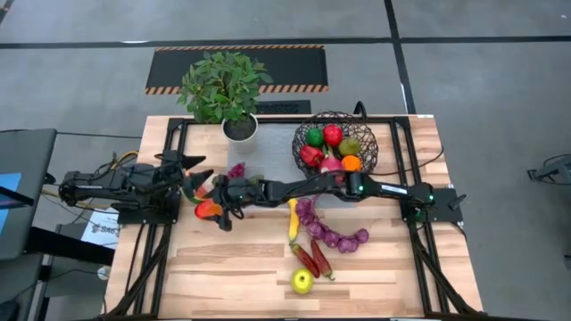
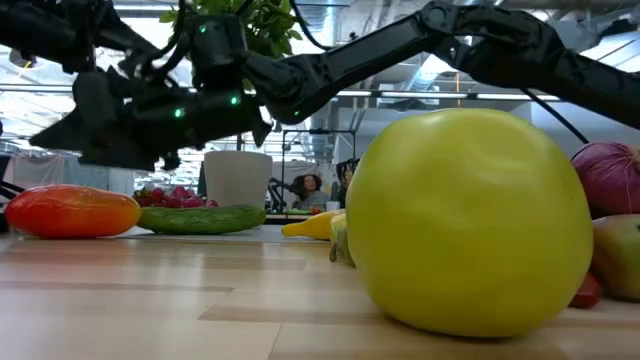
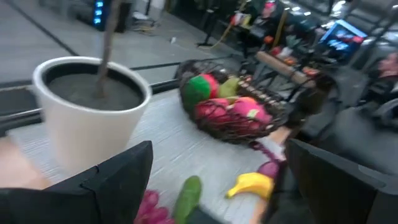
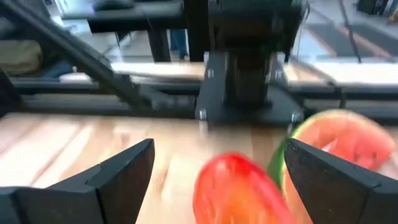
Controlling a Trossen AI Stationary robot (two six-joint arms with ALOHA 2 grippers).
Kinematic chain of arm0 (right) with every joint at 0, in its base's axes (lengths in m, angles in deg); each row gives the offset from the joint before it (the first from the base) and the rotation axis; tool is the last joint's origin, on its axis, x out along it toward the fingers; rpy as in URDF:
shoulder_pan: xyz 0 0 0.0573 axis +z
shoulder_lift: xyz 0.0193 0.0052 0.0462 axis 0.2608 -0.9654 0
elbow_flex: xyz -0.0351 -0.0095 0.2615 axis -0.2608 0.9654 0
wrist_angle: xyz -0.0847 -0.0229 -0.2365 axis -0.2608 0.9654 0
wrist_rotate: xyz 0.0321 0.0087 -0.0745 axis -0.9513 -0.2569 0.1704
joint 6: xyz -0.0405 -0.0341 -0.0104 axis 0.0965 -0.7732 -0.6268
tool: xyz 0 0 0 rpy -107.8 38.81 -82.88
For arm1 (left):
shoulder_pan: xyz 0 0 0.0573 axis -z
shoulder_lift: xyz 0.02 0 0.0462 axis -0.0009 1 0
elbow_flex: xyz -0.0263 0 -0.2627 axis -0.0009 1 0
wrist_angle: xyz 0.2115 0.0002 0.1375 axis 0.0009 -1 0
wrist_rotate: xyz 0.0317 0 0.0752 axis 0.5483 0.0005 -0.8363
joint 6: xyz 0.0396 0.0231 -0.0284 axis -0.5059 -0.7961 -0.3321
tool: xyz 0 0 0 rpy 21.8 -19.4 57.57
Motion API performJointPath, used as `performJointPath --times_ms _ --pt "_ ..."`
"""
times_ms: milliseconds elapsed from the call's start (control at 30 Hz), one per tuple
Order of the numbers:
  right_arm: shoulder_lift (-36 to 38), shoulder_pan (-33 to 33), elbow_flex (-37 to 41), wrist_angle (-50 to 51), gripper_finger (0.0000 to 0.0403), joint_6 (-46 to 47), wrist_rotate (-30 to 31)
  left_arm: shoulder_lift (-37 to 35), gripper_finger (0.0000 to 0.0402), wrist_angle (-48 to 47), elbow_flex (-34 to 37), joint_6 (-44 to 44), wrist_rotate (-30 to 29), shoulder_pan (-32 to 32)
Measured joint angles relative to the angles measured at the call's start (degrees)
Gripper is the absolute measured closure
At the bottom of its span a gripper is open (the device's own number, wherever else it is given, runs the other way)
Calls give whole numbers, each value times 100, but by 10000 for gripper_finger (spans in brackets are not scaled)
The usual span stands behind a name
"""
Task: Build produce basket
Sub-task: Put the mango into the wire basket
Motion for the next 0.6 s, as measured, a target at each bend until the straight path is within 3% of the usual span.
performJointPath --times_ms 600 --pt "-53 -53 -44 1597 30 55 83 -2 47 83 0 -58 175 2"
